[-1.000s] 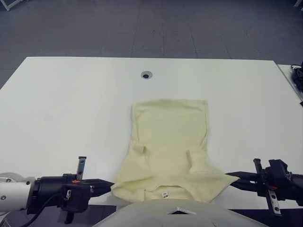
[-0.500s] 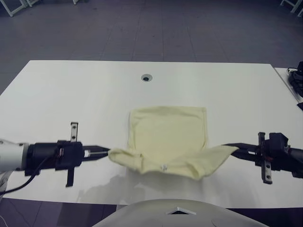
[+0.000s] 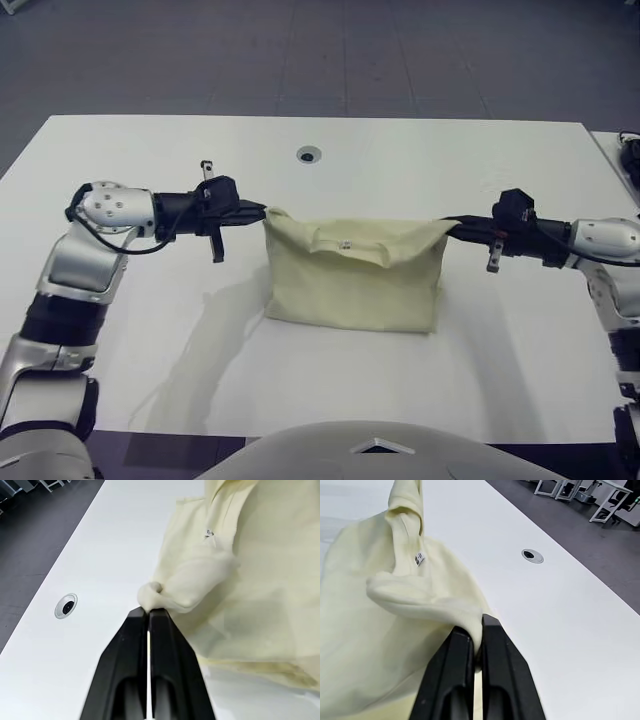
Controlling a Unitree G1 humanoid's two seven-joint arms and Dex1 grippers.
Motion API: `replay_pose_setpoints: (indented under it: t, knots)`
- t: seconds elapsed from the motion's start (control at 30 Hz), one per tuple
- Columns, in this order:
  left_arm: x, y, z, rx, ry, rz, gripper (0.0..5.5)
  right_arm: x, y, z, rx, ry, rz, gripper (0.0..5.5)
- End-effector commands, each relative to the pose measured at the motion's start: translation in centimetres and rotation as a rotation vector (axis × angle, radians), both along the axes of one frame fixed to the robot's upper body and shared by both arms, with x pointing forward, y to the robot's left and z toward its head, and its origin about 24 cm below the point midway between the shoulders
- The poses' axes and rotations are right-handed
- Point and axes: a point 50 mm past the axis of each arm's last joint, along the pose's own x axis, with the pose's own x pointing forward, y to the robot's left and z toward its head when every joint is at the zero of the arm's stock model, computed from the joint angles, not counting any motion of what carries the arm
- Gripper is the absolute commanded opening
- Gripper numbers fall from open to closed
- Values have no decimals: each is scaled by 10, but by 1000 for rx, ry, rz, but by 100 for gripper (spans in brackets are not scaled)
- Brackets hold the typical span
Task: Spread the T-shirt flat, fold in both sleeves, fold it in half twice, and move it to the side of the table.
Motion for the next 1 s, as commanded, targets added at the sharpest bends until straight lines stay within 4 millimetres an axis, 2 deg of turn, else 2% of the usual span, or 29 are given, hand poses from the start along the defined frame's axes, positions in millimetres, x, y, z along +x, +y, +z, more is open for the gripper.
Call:
replay_pose_setpoints:
  t: [0.03, 0.4, 0.43, 0.63, 0.83, 1.0]
  knots:
    - [15, -1, -8, -5, -5, 34, 0, 17, 2, -3, -2, -4, -17, 1]
    - [26, 0, -27, -52, 28, 90, 0, 42, 0, -19, -21, 1, -121, 1]
    - [29, -1, -27, -66, 22, 112, 0, 44, -1, -20, -20, -4, -141, 33]
    - [37, -4, -33, -131, -16, 214, 0, 56, 0, -22, -18, -81, -255, 130]
    - [45, 15, -37, -151, -42, 412, 104, 61, -8, -20, -67, -184, -359, 229]
    - [43, 27, -34, -206, -74, 527, 185, 56, 8, -17, -79, -263, -265, 306]
